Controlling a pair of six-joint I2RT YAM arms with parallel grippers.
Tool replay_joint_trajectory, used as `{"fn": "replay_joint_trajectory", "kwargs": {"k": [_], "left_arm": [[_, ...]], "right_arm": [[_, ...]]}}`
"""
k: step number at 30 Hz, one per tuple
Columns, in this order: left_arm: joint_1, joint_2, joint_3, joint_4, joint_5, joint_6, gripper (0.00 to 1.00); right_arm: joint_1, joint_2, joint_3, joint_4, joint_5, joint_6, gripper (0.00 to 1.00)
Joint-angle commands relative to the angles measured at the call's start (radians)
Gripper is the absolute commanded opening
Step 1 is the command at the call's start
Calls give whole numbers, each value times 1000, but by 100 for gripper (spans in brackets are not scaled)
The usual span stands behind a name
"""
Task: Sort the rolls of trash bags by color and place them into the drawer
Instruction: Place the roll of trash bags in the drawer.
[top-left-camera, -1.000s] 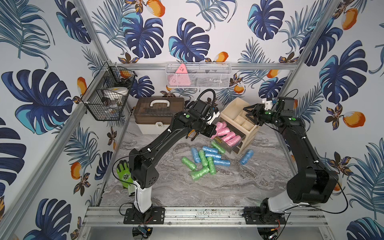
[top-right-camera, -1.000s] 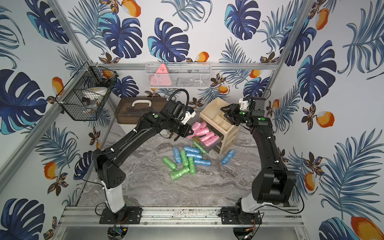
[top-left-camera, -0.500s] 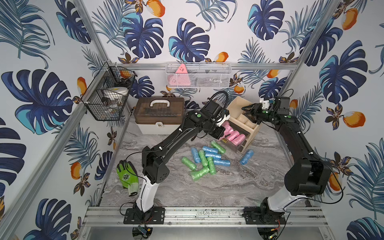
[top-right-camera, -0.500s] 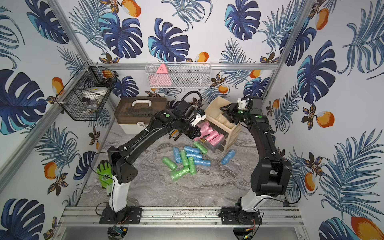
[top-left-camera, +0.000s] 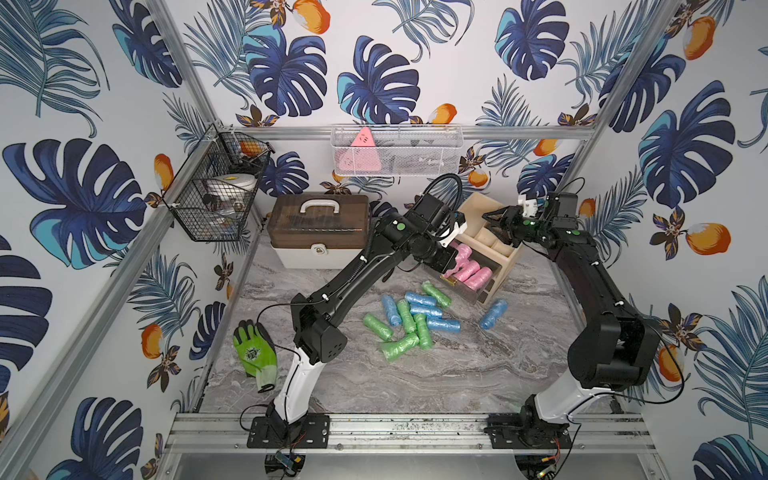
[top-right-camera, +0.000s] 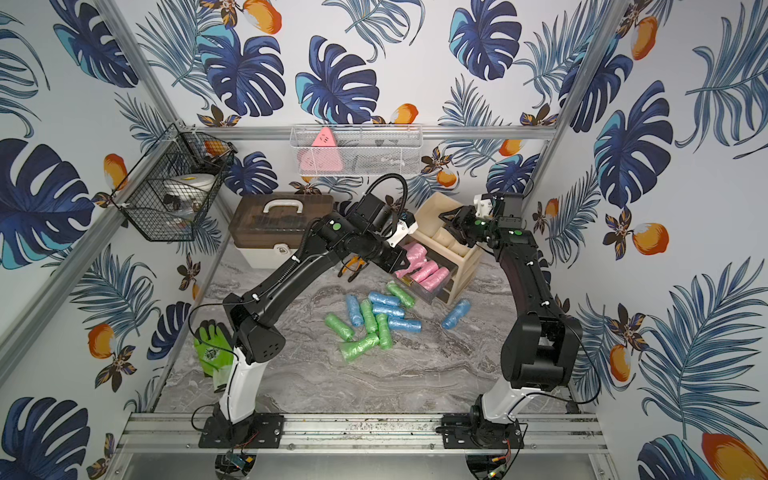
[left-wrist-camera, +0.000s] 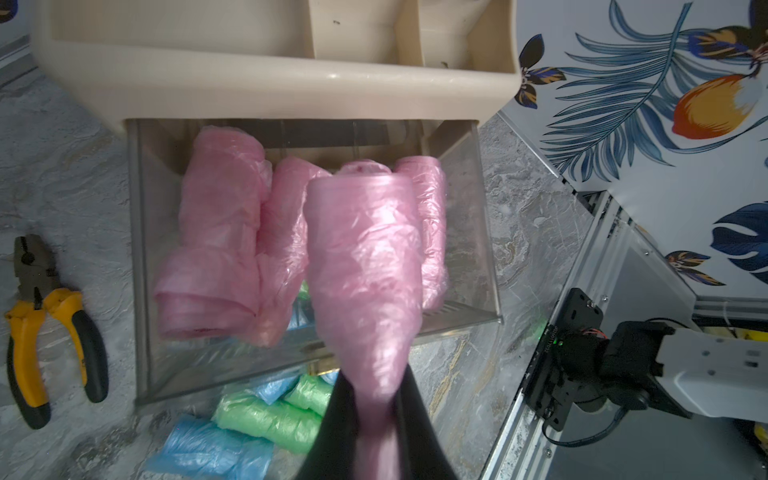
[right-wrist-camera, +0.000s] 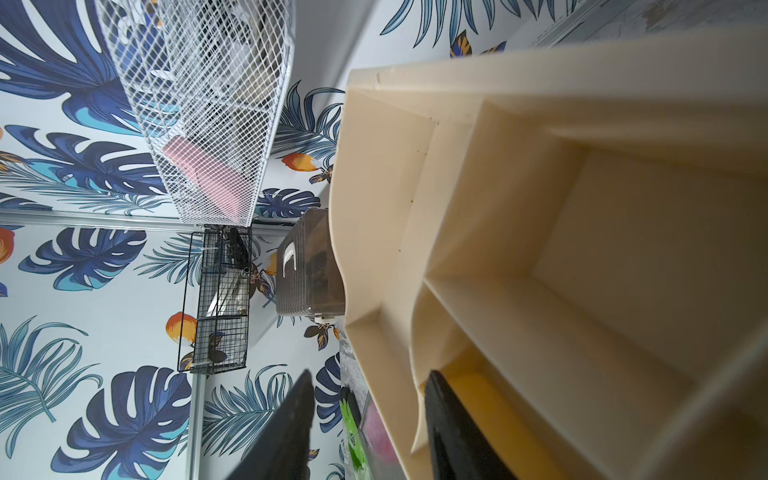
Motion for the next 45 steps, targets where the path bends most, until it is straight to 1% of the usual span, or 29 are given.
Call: {"fn": "replay_joint_trajectory", "kwargs": {"k": [1,5,11,17,22,23,25,27,30,33,34,38,41,43,45], "left_arm": [[-5,11,10,19,58,-46,8],[-19,20,-18,67,81,-74,8],[-57,63,4,83,98,-90,10],[-68,101,33,75,76,-97,12],[-67,122,46,73,36,-102,14],[-67,126,49,69,34,-101,16],[-67,133,61,66,22,-104,22],[-67,133,61,73,12,-107,27],[-67,125,59,87,-14,-113,37],[-67,119,58,114,-17,-128,43],[-68,116,53,124,-17,-132,44],[-68,115,42,154,-27,-146,41],[-68,124,50,171,-7,-154,31],[-67,132,53,175,5,-155,26],[-67,135,53,180,-7,-154,22]], "right_arm": [[1,-2,-4,-13,6,18,46],[1,5,-10,1,-3,28,46],[1,10,-6,2,-10,32,46],[1,10,-7,5,-12,35,46],[1,16,-10,14,-20,43,46],[1,17,-9,13,-21,43,46],[2,17,-7,14,-21,44,46],[1,17,-7,19,-22,47,46],[1,17,-6,17,-22,46,46],[2,18,-7,21,-25,48,46],[2,19,-7,22,-27,50,46],[-1,17,-6,20,-30,49,46],[-1,16,-6,20,-31,49,46],[0,17,-6,21,-34,53,46],[-1,17,-7,25,-36,53,46]]}}
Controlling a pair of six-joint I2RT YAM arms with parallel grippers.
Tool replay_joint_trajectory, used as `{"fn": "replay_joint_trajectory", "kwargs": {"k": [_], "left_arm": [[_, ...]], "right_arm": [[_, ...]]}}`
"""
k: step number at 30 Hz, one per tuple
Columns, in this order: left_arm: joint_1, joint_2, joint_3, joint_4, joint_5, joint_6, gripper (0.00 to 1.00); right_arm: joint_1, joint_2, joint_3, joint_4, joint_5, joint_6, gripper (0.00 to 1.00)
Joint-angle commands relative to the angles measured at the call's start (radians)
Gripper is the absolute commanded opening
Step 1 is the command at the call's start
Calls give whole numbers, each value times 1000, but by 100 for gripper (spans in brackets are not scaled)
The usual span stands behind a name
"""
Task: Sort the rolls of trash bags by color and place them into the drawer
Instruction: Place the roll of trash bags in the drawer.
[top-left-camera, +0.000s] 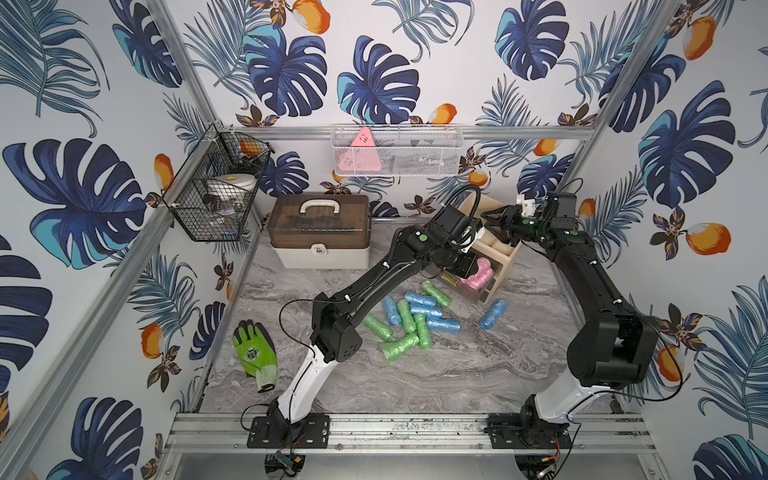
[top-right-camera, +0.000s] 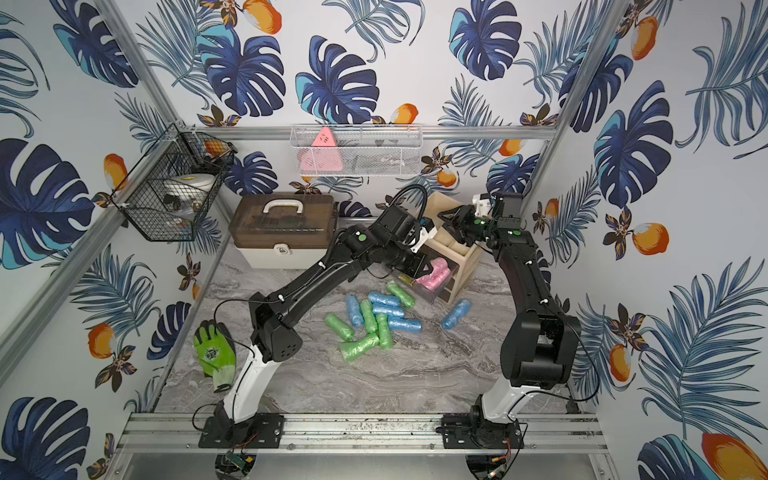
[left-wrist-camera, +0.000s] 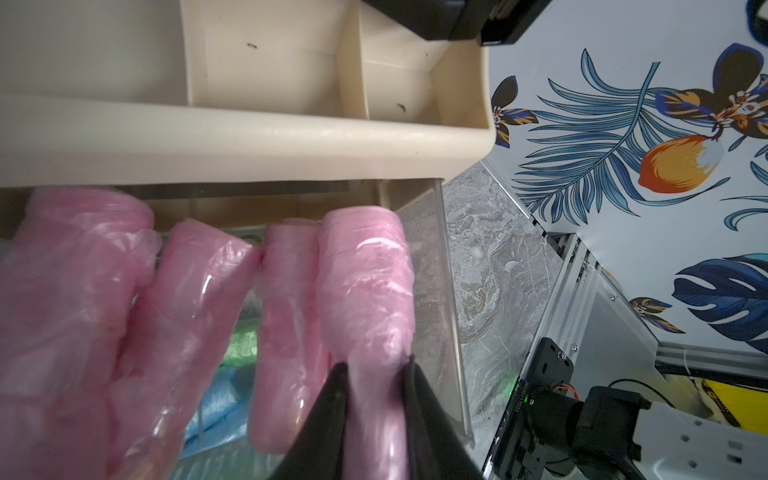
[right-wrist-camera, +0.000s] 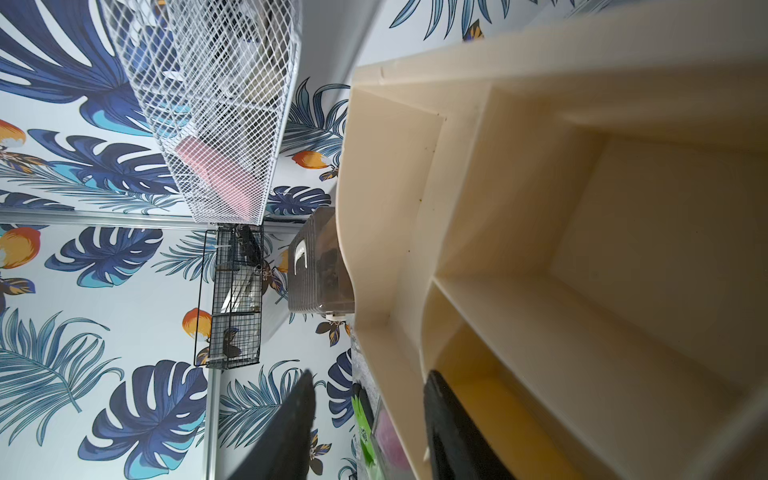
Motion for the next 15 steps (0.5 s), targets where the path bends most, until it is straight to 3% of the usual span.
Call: {"fn": "replay_joint_trajectory", "kwargs": {"k": [1,9,12,15], "left_arm": [[2,5,3,38,-3,-10,21],[2,-24,-100,169,-5,-67,20],[2,-25,-115,185,2,-85,39],[0,-33,-115,171,-9,-78,49]], "right_arm": [[0,3,-3,-18,0,10,46],[-2,4,-3,-16,-4,10,46],[-3,5,0,-17,-6,11,46],[-3,4,0,-15,-8,12,46]]}}
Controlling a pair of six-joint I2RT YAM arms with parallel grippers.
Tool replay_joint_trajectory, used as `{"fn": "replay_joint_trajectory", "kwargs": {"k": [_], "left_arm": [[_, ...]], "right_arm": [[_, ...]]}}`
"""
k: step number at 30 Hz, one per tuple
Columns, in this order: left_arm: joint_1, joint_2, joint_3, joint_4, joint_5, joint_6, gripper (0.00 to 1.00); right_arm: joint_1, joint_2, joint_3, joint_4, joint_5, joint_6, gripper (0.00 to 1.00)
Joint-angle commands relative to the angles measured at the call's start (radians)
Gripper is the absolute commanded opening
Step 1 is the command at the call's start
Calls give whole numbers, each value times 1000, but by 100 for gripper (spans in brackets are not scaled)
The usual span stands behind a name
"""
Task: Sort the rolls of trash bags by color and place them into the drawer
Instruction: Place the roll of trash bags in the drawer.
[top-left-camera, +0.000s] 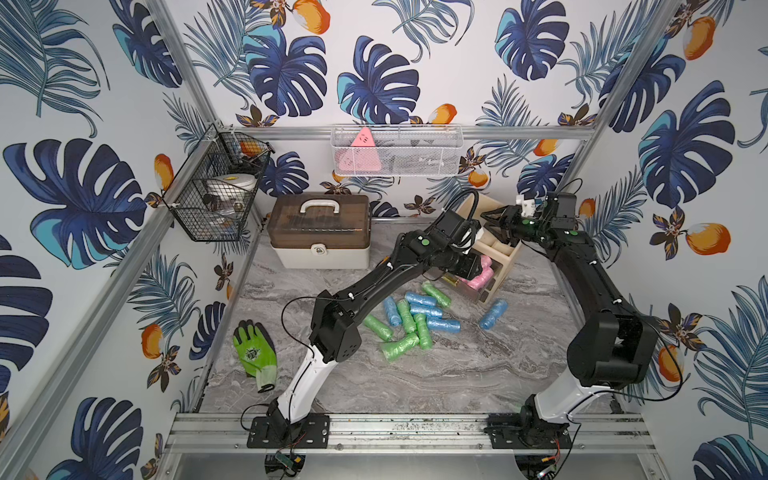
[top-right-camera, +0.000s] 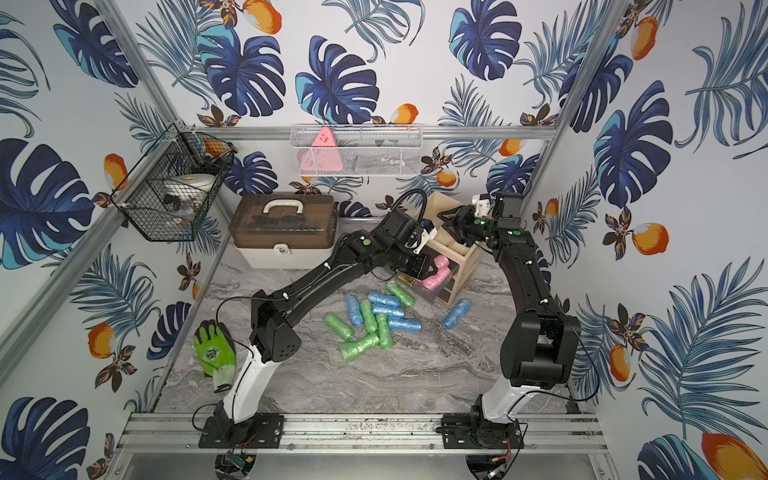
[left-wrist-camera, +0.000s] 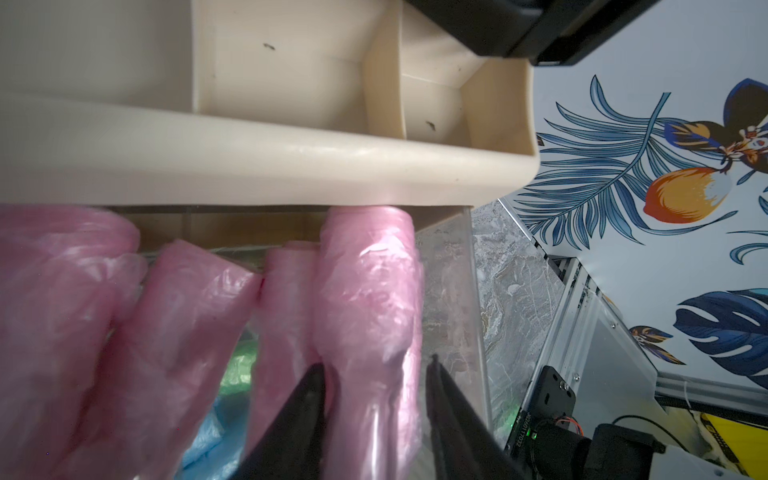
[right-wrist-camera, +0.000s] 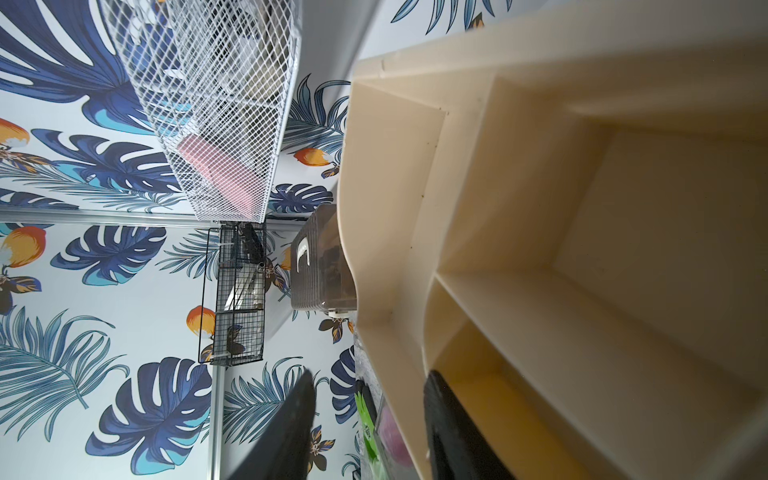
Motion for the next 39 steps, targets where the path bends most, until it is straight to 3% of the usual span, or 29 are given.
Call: {"fn": "replay_joint_trajectory", "kwargs": {"k": [1,9,15,18,25,31,39], "left_arm": [[0,-26,-4,29,-9,-8,51],[1,-109,-14,-6,-117,43,59],[2,-117,-26,20,-23,39,35],[0,-82,-10,40,53,20,29],[-5,2,32,57,88,-7,29],[-5,47,70,12,6,2,30],[-6,80,116,-16,-19,-2,34]], "right_arm": [[0,4,1,-15,3,7,46],[1,2,5,-21,5,5,46],[0,4,2,-13,3,11,46],[-1,5,-3,-6,2,15,46],[-2,3,0,-13,3,11,46],[-2,5,2,-10,3,16,46],[-1,6,8,-12,2,17,46]]}}
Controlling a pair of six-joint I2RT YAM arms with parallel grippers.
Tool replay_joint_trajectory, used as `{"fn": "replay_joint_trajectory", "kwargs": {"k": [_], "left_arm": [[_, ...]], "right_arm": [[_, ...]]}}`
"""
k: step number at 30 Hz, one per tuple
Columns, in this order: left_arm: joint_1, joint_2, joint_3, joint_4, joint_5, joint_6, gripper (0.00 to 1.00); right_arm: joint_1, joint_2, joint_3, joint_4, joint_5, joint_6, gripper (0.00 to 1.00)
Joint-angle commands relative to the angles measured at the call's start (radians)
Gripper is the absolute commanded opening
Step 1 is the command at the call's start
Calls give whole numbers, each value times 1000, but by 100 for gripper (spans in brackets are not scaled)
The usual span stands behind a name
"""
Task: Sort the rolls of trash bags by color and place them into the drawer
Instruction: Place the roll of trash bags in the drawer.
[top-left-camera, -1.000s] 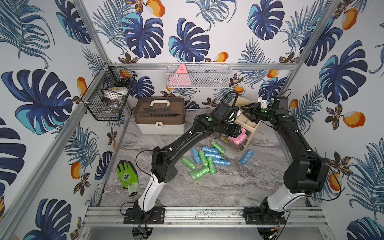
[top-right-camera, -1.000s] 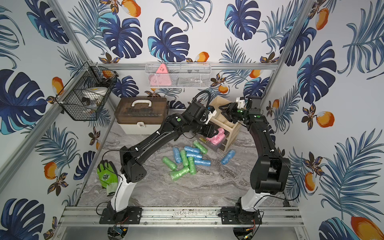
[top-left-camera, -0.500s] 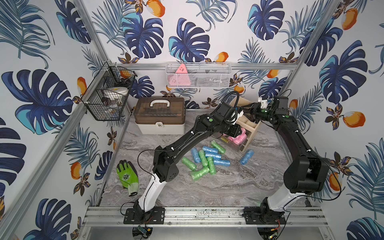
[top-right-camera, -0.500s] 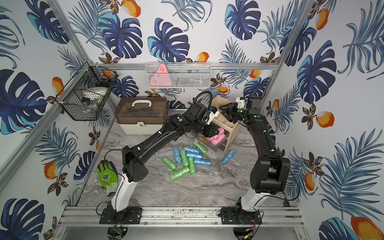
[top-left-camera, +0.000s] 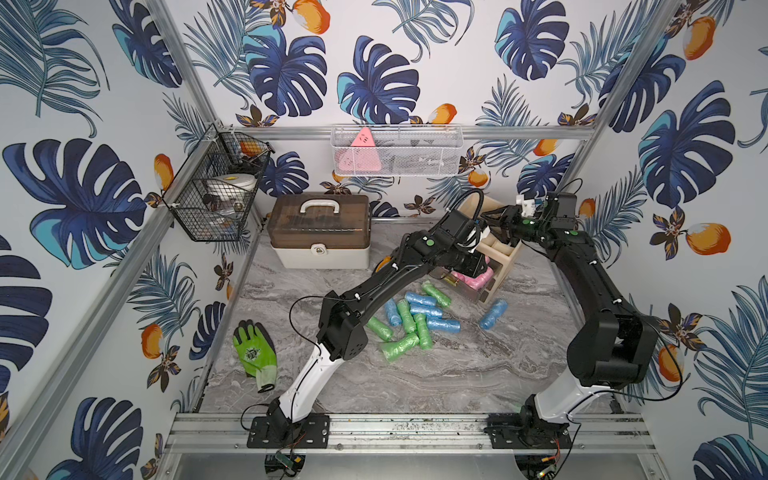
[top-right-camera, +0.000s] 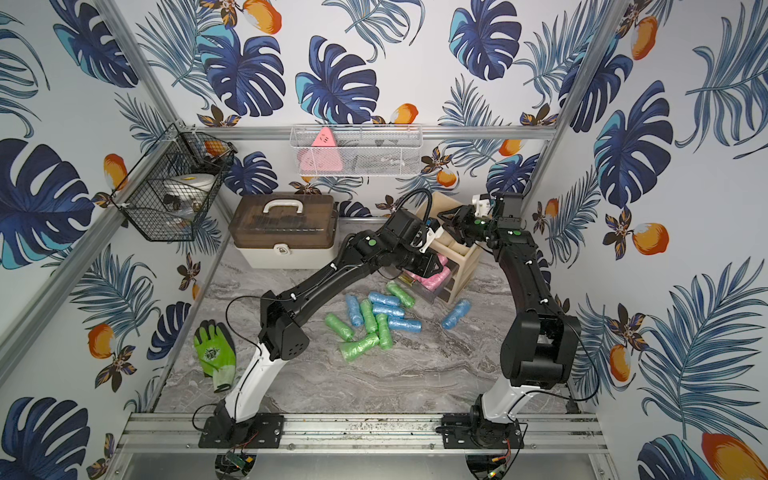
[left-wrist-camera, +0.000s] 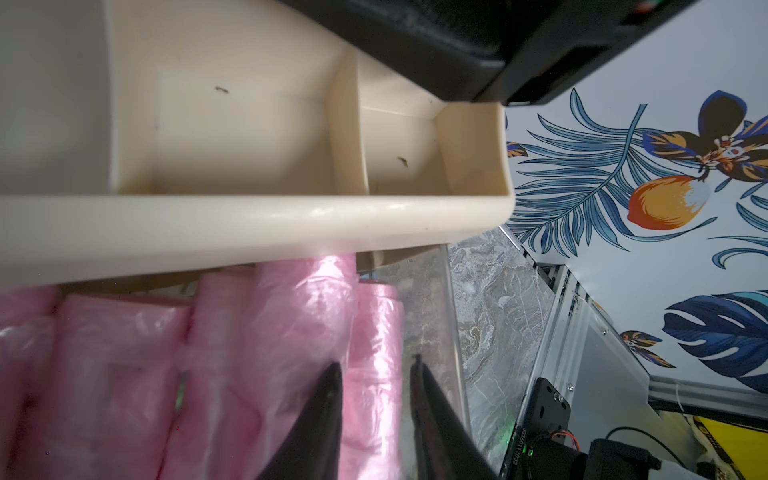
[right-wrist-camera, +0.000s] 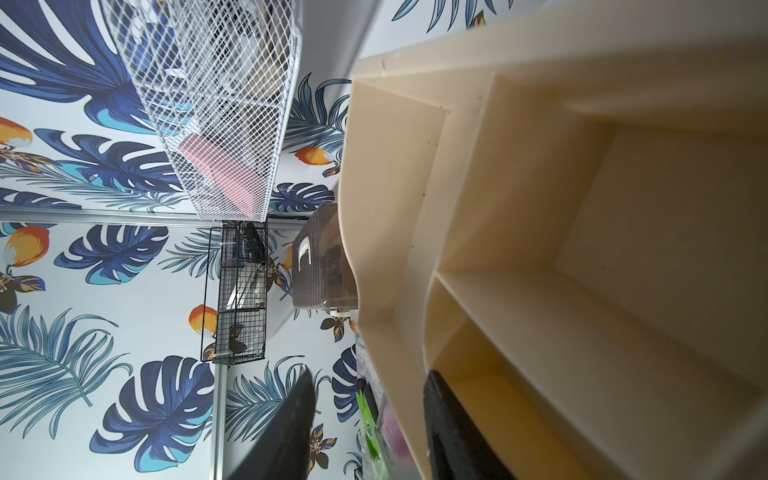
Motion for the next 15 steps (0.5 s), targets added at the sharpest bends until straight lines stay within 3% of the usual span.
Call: {"fn": "replay_joint_trajectory", "kwargs": {"k": [1,9,15], "left_arm": [[2,-2,5,-11,-25,-6,34],[3,-113,-39,94,51,-14,37],[4,-255,-136,89,1,26,36]], "right_arm": [[0,5,10,-16,7,13,46],[0,4,45,-24,9,20,46],[0,16,92,-41,11,24,46]]}}
